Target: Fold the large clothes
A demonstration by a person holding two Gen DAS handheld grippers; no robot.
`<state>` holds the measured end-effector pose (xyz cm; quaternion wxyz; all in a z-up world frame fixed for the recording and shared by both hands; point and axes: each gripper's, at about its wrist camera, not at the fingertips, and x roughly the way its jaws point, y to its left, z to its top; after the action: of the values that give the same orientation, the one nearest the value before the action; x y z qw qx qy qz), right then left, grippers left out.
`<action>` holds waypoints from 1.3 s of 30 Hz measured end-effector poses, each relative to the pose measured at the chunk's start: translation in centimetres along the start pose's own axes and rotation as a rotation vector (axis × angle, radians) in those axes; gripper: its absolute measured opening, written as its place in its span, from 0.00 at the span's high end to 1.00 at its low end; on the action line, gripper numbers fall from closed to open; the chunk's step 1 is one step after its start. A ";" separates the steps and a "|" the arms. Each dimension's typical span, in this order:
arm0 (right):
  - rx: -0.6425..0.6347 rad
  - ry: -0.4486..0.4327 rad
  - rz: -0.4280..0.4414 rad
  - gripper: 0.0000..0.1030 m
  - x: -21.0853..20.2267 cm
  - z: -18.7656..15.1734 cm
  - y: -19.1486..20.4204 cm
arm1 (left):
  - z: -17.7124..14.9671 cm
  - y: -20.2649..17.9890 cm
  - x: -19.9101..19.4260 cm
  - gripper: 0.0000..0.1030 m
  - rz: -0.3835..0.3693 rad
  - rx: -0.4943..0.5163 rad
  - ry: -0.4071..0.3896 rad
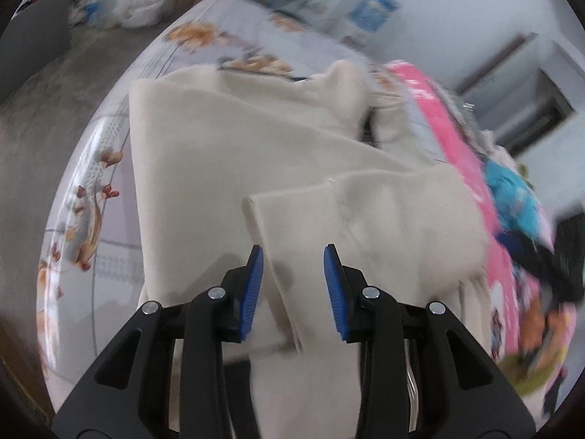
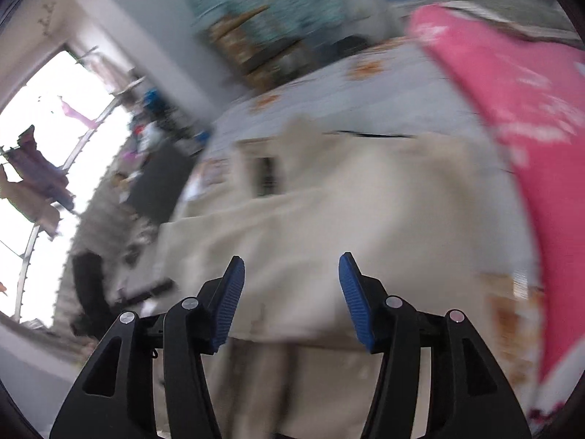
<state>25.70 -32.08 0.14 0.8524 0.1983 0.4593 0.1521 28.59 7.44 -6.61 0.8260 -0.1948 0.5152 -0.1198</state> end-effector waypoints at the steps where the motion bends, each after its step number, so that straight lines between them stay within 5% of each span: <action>1: 0.010 -0.005 -0.015 0.49 -0.3 -0.4 -1.1 | 0.3 0.1 0.5 0.69 0.015 -0.010 0.006; 4: 0.033 -0.020 -0.056 0.49 -1.4 -2.1 -4.3 | 0.6 -1.2 1.1 0.70 0.090 0.037 -0.017; 7: 0.025 -0.042 -0.080 0.49 -2.3 -2.7 -5.8 | 0.6 -2.7 1.7 0.92 0.176 0.111 -0.020; 10: 0.016 -0.062 -0.089 0.49 -3.0 -2.3 -6.2 | 0.9 -3.4 0.6 0.97 0.173 0.147 -0.056; 14: -0.001 -0.097 -0.100 0.49 -3.4 -1.3 -6.3 | 2.8 -4.3 -4.9 0.97 0.101 0.138 -0.203; 17: -0.014 -0.110 -0.114 0.49 -3.6 -0.8 -6.5 | 4.2 -4.0 -7.5 0.97 0.133 0.141 -0.269; 26: -0.023 -0.056 -0.165 0.49 -1.2 0.2 -7.2 | 3.1 2.1 -1.2 0.97 0.228 0.043 -0.108; 30: -0.076 -0.047 -0.198 0.49 -1.2 0.2 -6.2 | 3.3 2.4 -1.8 0.96 0.189 0.048 -0.121; 35: -0.141 -0.071 -0.256 0.49 -1.9 -0.4 -5.0 | 2.5 0.1 -4.7 0.76 0.170 0.153 -0.246; 39: -0.234 -0.070 -0.263 0.49 -1.7 -1.9 -3.0 | 1.3 -2.7 -4.1 0.75 0.132 0.258 -0.216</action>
<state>23.47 -35.09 -1.02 0.8976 0.0414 0.4306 0.0849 27.98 6.92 -1.61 0.9008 -0.0644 0.4155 -0.1087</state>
